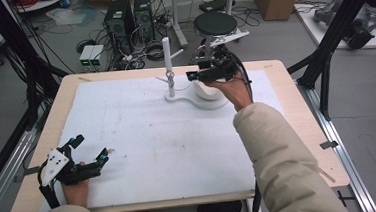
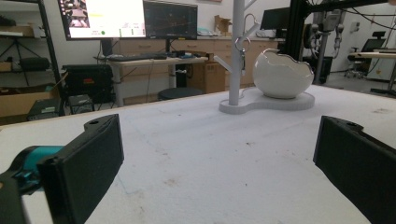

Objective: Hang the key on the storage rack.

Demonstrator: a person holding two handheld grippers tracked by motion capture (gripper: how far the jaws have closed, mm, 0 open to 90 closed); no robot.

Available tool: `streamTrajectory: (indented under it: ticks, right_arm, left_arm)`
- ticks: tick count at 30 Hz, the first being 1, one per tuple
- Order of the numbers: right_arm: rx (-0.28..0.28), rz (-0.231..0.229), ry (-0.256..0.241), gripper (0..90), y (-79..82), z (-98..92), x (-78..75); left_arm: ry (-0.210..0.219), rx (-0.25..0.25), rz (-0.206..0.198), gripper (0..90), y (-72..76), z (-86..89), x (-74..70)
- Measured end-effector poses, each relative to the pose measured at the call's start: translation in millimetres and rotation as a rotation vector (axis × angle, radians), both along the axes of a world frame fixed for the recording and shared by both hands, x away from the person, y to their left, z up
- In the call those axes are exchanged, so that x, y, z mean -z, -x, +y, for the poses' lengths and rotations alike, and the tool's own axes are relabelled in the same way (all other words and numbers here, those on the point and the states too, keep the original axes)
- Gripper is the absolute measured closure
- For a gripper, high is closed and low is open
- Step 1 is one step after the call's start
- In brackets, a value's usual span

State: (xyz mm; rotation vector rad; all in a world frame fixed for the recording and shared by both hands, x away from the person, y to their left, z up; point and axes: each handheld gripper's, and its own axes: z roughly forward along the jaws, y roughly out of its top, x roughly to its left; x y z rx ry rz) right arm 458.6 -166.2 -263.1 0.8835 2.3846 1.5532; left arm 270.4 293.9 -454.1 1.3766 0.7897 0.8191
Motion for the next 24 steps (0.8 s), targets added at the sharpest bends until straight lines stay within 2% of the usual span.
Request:
streamTrajectory:
  ticks: [1, 2, 4, 6, 9, 10, 11, 13, 15, 16, 17, 19, 21, 22, 24]
  right_arm:
    - [0.012, -0.033, -0.009, 12.2, 5.7, -6.1, -1.1]
    - [0.02, -0.043, -0.022, 10.8, 10.9, -12.5, -1.6]
    - [0.017, -0.041, -0.034, 7.9, 18.5, -26.0, -0.6]
    - [0.015, -0.057, -0.045, 1.1, 26.2, -38.6, 3.3]
    - [0.009, -0.075, -0.044, 1.0, 40.8, -57.5, 12.4]
    - [0.024, -0.091, -0.047, 1.0, 51.9, -68.8, 18.9]
    - [0.024, -0.091, -0.047, 1.0, 51.9, -68.8, 18.9]
    - [0.036, -0.114, -0.042, 1.0, 62.8, -80.3, 25.5]
    - [0.054, -0.146, -0.045, 0.9, 73.8, -92.1, 33.7]
    - [0.071, -0.198, -0.063, 0.4, 85.9, -103.7, 44.6]
    - [0.071, -0.198, -0.063, 0.4, 85.9, -103.7, 44.6]
    - [0.088, -0.236, -0.085, 0.4, 96.7, -115.2, 56.7]
    - [0.111, -0.238, -0.112, 0.4, 110.5, -129.9, 74.9]
    - [0.111, -0.238, -0.112, 0.4, 110.5, -129.9, 74.9]
    - [0.132, -0.255, -0.132, 0.4, 118.9, -137.0, 87.9]
  left_arm:
    - [-0.003, 0.0, 0.001, 2.1, 0.1, 0.1, -0.1]
    - [-0.002, 0.0, -0.001, 2.1, 0.0, -0.1, 0.0]
    - [-0.003, -0.001, -0.001, 2.0, 0.0, -0.1, -0.1]
    - [-0.002, -0.001, 0.0, 2.1, 0.0, -0.3, 0.0]
    - [-0.005, 0.001, 0.002, 2.1, 0.1, -0.3, 0.0]
    - [-0.003, -0.001, 0.001, 2.1, 0.0, -0.3, -0.1]
    - [-0.003, 0.0, 0.002, 2.1, 0.0, -0.3, -0.1]
    - [-0.008, 0.0, 0.003, 2.1, 0.0, -0.1, -0.1]
    - [-0.008, 0.0, 0.004, 2.0, 0.1, -0.3, -0.1]
    - [-0.008, 0.0, 0.003, 2.1, 0.1, -0.4, -0.1]
    - [-0.006, 0.0, 0.002, 2.1, 0.1, -0.6, -0.1]
    - [-0.008, -0.001, 0.002, 2.1, 0.1, -0.5, -0.1]
    - [-0.008, 0.0, 0.003, 2.0, 0.1, -0.4, -0.1]
    - [-0.009, -0.001, 0.004, 2.0, 0.1, -0.4, -0.2]
    - [-0.009, 0.0, 0.004, 2.0, 0.1, -0.5, -0.2]
